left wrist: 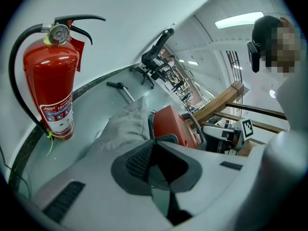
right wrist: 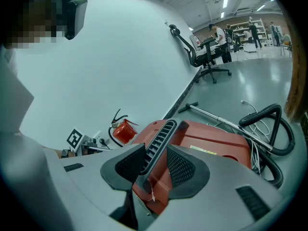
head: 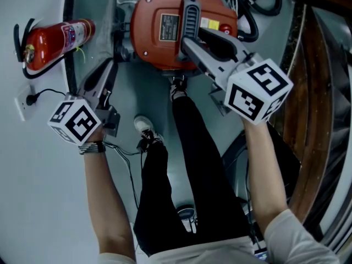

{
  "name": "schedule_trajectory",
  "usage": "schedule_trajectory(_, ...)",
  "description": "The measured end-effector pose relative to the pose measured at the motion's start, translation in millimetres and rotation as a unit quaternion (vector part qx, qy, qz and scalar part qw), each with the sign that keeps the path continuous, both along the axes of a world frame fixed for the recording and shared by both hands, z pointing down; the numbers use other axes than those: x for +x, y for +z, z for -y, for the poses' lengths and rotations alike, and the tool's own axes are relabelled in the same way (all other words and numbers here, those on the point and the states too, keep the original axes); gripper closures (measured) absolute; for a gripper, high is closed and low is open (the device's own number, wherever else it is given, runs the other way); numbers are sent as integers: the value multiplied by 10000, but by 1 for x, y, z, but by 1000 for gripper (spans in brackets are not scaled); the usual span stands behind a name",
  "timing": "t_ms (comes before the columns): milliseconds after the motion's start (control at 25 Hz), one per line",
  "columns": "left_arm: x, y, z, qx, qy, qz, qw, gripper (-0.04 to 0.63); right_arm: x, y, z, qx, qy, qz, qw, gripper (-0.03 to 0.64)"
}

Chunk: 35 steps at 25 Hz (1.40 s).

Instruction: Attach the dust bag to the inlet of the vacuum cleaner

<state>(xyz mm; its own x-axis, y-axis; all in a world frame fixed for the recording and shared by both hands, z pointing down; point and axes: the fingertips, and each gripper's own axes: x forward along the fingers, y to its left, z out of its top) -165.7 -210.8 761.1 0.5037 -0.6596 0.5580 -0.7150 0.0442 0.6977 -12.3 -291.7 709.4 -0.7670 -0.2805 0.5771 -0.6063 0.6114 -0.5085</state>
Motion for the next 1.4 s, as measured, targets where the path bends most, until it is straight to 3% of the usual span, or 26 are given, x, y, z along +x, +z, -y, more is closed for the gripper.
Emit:
schedule_trajectory(160,-1,-1,0,90,4,254,9996,573,0,0,0,0,-14,-26,10000,479)
schedule_trajectory(440,1,0,-3,398,218,1356,9897,500,0,0,-1,-48,-94,-53,9999,479)
schedule_trajectory(600,6,0,-4,480,499,1944,9785,474,1,0,0,-53,-19,-30,10000,479)
schedule_trajectory(840,4,2,-9,522,475,2603,9629,488,0,0,-1,-64,-29,-52,10000,479)
schedule_trajectory(1080,2,11,-11,651,546,3515,9323,516,1,0,0,-53,60,-15,10000,479)
schedule_trajectory(1120,0,12,-11,646,492,3581,9302,547,1,0,0,-51,69,-11,10000,479)
schedule_trajectory(1240,-2,12,-11,630,392,3759,9237,556,1,0,0,-45,44,-2,10000,479)
schedule_trajectory(1320,-2,12,-11,610,270,3747,9248,563,1,0,0,-41,44,0,10000,479)
schedule_trajectory(1400,-5,11,-11,527,-63,3442,9374,567,1,0,0,-41,47,6,10000,479)
